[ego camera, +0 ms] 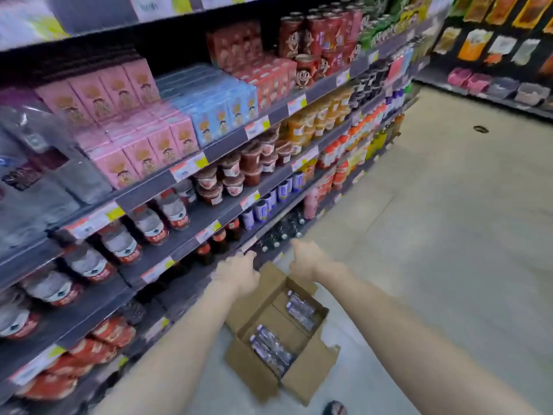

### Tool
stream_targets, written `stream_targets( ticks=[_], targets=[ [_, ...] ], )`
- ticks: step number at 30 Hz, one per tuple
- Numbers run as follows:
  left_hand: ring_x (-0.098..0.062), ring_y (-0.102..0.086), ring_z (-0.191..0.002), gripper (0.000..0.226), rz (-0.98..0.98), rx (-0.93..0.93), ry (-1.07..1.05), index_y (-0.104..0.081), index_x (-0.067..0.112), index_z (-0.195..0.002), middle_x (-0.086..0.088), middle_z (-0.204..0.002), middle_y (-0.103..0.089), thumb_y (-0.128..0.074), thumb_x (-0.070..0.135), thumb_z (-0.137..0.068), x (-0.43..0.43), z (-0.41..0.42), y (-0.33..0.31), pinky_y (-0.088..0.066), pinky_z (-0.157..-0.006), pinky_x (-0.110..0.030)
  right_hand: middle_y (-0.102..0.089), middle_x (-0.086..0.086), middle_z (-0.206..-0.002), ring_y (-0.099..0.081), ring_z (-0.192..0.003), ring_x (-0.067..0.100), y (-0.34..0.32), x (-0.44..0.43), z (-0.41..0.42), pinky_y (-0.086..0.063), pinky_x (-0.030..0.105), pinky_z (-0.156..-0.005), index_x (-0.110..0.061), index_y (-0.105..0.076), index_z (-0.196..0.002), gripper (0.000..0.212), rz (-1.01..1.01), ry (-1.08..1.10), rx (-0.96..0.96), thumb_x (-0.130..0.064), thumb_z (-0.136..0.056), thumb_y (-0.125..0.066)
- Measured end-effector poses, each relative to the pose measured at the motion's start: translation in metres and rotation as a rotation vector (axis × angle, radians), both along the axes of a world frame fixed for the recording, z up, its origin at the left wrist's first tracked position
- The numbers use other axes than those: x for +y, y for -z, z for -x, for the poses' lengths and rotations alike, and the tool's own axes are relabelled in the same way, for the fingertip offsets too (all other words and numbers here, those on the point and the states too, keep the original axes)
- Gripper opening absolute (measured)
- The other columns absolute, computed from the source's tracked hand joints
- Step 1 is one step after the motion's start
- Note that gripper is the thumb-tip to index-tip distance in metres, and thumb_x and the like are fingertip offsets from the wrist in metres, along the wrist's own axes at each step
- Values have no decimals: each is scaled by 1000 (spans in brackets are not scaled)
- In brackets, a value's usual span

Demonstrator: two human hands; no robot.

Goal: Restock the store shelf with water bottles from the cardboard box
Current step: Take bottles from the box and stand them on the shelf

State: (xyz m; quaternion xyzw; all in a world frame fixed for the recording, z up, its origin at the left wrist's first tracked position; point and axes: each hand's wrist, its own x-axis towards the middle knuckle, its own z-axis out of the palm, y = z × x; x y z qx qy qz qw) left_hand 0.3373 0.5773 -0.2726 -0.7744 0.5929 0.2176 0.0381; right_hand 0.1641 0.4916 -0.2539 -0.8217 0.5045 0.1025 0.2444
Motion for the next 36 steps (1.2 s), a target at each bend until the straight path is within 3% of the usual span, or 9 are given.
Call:
stream_targets(
  ticks=[7, 12, 20, 26, 31, 34, 36],
  targets=[
    [-38, -61, -131, 53, -204, 88, -258, -48, 14, -144, -16, -141, -62, -59, 39, -98, -6, -11, 71, -51, -103, -45, -64, 12, -121, -61, -120, 27, 78, -51, -34, -54, 43, -97, -8, -58, -126, 38, -180, -164, 110, -13, -88, -57],
    [-37, -65, -126, 46, -350, 176, -396, -53, 11, -139, -16, -136, -66, -53, 38, -103, 3, -31, 135, -54, -99, -44, -67, 12, -126, -64, -119, 32, 137, -60, -59, -54, 38, -95, -9, -60, -132, 41, -275, -174, 228, -16, -93, -52],
    [-36, -63, -126, 50, -386, 335, -675, -45, 24, -147, -11, -137, -64, -52, 37, -100, 8, -27, 229, -49, -102, -41, -68, 13, -122, -63, -116, 34, 231, -68, -86, -53, 39, -97, -11, -61, -121, 38, -456, -280, 350, -37, -94, -56],
    [-31, -60, -124, 49, -555, 376, -822, -49, 22, -146, -8, -135, -59, -56, 36, -100, 3, 2, 338, -46, -104, -42, -65, 18, -128, -58, -124, 33, 347, -85, -106, -45, 33, -98, -4, -54, -135, 44, -527, -424, 398, -33, -101, -53],
    [-29, -65, -115, 42, -578, 444, -1034, -54, 12, -141, -10, -129, -64, -48, 33, -105, 7, 34, 445, -53, -96, -41, -61, 18, -127, -60, -105, 30, 460, -83, -81, -40, 27, -78, -3, -47, -139, 48, -606, -511, 459, -36, -105, -48],
    [-29, -68, -106, 40, -559, 464, -1113, -56, 10, -137, -9, -123, -67, -47, 34, -106, 14, 46, 511, -57, -91, -42, -61, 14, -125, -55, -97, 24, 524, -79, -59, -42, 29, -80, -5, -48, -139, 52, -649, -543, 497, -44, -105, -46],
    [-25, -66, -92, 35, -544, 461, -1103, -56, 10, -131, -6, -108, -68, -47, 31, -106, 22, 52, 554, -55, -78, -38, -58, 15, -137, -60, -105, 25, 566, -76, -53, -45, 28, -84, -8, -45, -146, 58, -671, -508, 467, -47, -104, -48]
  ],
)
